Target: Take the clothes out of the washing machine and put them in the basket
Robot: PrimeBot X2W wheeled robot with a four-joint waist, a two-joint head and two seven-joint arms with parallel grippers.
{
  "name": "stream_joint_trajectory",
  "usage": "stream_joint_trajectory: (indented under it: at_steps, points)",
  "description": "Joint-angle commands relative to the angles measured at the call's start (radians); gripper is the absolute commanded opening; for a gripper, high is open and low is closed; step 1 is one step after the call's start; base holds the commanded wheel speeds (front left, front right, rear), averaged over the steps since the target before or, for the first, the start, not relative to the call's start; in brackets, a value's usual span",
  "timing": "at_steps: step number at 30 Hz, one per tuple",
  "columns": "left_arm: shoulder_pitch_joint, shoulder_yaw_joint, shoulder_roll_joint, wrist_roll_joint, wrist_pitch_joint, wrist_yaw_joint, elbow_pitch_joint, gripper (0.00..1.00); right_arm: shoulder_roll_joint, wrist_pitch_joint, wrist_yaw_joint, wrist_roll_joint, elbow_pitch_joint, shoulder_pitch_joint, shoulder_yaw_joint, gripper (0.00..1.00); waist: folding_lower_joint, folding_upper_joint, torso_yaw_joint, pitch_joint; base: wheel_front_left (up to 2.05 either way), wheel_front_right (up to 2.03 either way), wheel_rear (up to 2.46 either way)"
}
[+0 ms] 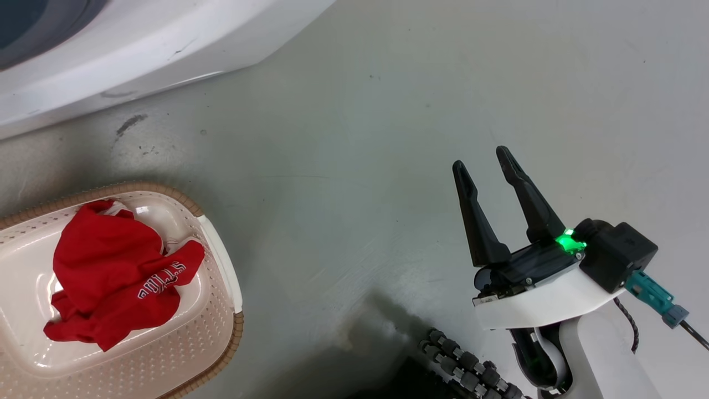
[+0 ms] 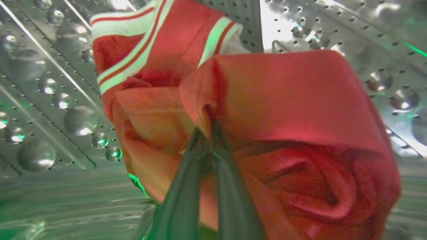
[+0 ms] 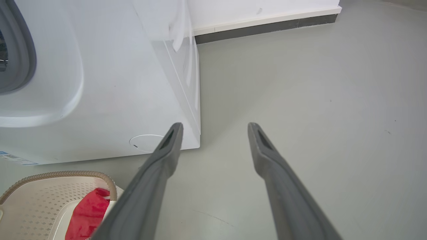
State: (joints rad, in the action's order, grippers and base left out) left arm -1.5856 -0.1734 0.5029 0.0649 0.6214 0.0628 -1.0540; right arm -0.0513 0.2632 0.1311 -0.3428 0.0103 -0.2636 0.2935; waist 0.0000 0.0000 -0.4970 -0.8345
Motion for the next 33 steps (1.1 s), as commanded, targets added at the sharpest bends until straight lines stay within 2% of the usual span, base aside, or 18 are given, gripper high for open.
stream_joint_trajectory:
  at_steps: [1,6,7,14,19,20,27,33]
  points:
    - [0.045,-0.006,-0.008,0.003,-0.001,0.001,-0.004,0.00,0.002,0.002,-0.001,-0.007,0.000,-0.004,-0.003,1.00,0.0000,0.0000,0.003,0.004,0.00,0.00,0.00]
    - [0.093,0.000,0.004,0.010,-0.078,0.037,0.091,0.00,0.002,0.002,-0.001,-0.006,0.003,-0.013,-0.005,1.00,0.0000,0.0000,0.013,0.025,0.00,0.00,0.00]
    - [0.136,0.008,0.007,0.017,-0.148,0.060,0.146,0.00,0.002,0.002,-0.001,0.002,0.006,-0.015,-0.012,1.00,0.0000,0.0000,0.023,0.043,0.00,0.00,0.00]
    - [0.264,0.044,-0.005,0.058,-0.329,0.100,0.226,0.00,0.002,0.002,-0.001,0.020,0.013,-0.015,-0.036,1.00,0.0000,0.0000,0.054,0.105,0.00,0.00,0.00]
    - [0.362,0.072,-0.035,0.108,-0.495,0.087,0.222,0.00,0.002,0.002,-0.001,0.035,0.024,-0.001,-0.057,1.00,0.0000,0.0000,0.087,0.175,0.00,0.00,0.00]
    - [0.401,0.079,-0.048,0.125,-0.567,0.075,0.207,0.00,0.001,0.002,-0.001,0.044,0.032,0.009,-0.066,1.00,0.0000,0.0000,0.101,0.211,0.00,0.00,0.00]
    - [0.532,0.104,-0.127,0.187,-0.812,0.041,0.132,0.00,0.001,0.002,-0.001,0.082,0.059,0.060,-0.108,1.00,0.0000,0.0000,0.157,0.355,0.00,0.00,0.00]
    - [0.630,0.118,-0.173,0.220,-0.883,0.008,0.116,0.00,0.001,-0.008,-0.001,0.109,0.070,0.112,-0.134,1.00,0.0000,0.0000,0.204,0.473,0.00,0.00,0.00]
